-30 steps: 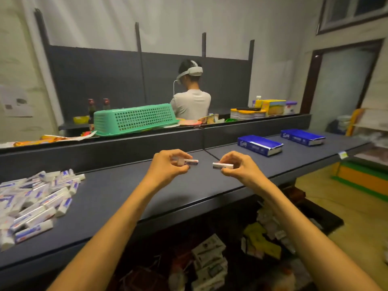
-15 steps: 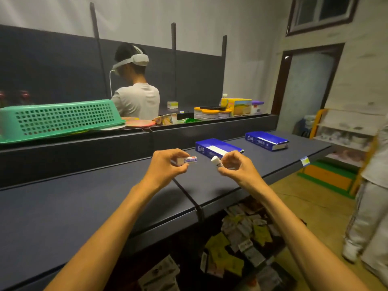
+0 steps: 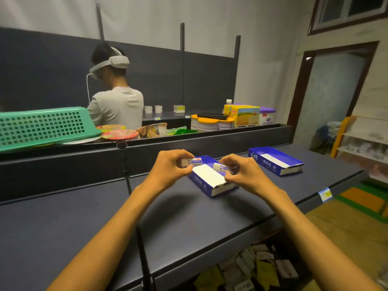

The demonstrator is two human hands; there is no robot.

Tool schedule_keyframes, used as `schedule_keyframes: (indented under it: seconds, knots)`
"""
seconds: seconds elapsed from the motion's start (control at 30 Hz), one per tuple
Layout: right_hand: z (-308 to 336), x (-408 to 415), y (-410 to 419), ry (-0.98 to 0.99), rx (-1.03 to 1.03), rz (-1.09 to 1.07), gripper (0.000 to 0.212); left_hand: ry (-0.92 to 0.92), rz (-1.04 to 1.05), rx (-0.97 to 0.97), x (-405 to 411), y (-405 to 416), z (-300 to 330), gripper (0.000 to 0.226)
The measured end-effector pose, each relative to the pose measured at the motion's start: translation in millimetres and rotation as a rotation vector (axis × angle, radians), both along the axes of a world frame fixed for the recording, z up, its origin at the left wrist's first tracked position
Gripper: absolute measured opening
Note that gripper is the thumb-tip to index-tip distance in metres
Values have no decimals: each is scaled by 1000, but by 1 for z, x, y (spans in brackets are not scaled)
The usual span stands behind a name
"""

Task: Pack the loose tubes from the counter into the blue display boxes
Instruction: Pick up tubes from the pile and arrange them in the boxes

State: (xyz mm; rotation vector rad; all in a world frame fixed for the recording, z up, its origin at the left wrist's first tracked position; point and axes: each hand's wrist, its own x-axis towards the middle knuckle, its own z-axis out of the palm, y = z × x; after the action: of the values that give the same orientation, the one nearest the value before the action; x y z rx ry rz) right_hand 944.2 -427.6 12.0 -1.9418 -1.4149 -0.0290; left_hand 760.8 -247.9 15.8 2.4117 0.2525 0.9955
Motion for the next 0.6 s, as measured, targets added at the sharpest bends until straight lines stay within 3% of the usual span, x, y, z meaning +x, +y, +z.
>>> schedule_keyframes:
  seconds: [0.33, 0.6]
  knots:
    - [2, 118, 41, -5, -45, 244, 28, 99, 261, -39, 75, 3, -1, 26]
    - [7, 155, 89, -4, -72, 470, 28, 182, 511, -24, 96, 6, -1, 27]
